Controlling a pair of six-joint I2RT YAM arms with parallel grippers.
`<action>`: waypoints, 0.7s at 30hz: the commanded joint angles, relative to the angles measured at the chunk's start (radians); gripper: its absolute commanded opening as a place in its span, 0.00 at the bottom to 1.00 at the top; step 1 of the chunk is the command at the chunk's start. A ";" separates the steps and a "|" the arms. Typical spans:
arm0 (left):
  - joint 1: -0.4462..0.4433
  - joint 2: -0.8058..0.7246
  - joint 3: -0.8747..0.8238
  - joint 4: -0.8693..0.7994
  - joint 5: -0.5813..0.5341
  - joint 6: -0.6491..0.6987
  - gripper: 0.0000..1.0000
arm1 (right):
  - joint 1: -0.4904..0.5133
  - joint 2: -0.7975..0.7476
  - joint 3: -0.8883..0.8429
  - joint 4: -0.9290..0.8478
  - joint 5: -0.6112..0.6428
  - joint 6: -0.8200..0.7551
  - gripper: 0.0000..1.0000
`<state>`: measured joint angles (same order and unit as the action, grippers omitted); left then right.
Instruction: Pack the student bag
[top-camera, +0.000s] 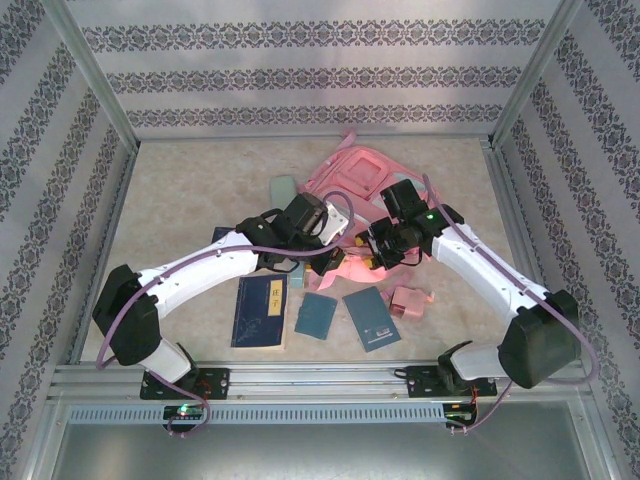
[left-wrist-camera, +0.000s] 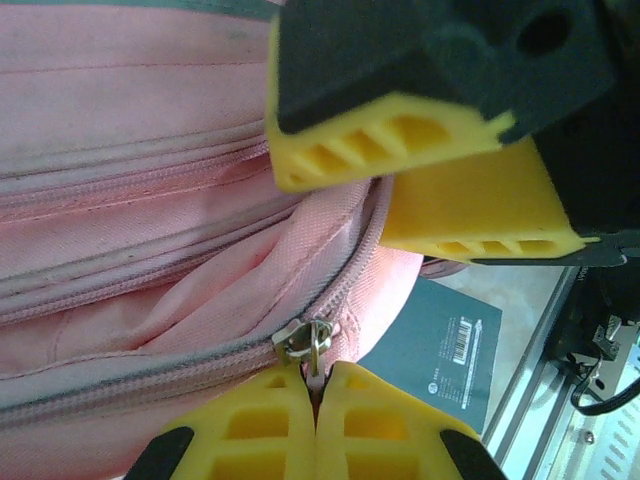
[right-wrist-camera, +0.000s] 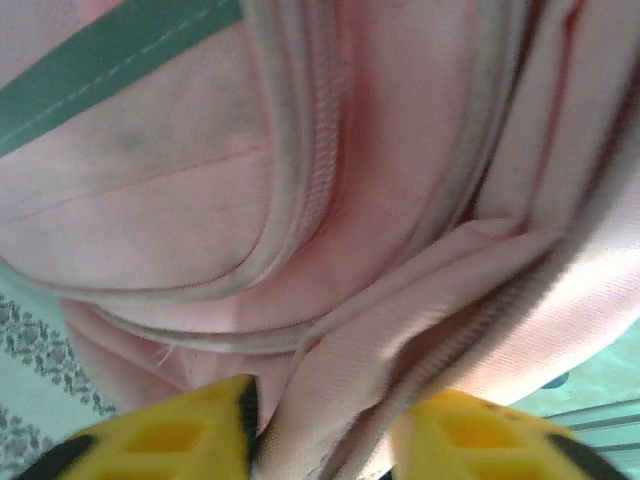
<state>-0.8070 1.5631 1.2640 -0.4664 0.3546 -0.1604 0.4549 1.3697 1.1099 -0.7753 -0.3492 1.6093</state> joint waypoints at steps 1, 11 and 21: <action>-0.024 -0.011 0.048 0.008 0.011 0.035 0.00 | -0.001 0.023 0.030 -0.031 0.073 -0.037 0.27; -0.023 -0.037 0.049 -0.037 -0.062 0.056 0.00 | -0.017 0.042 0.085 -0.058 0.148 -0.178 0.00; 0.045 -0.100 -0.015 -0.106 -0.119 0.013 0.00 | -0.068 -0.008 0.112 -0.092 0.200 -0.332 0.00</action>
<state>-0.7952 1.5398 1.2663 -0.4923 0.2630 -0.1318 0.4191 1.3922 1.1847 -0.8505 -0.2749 1.3705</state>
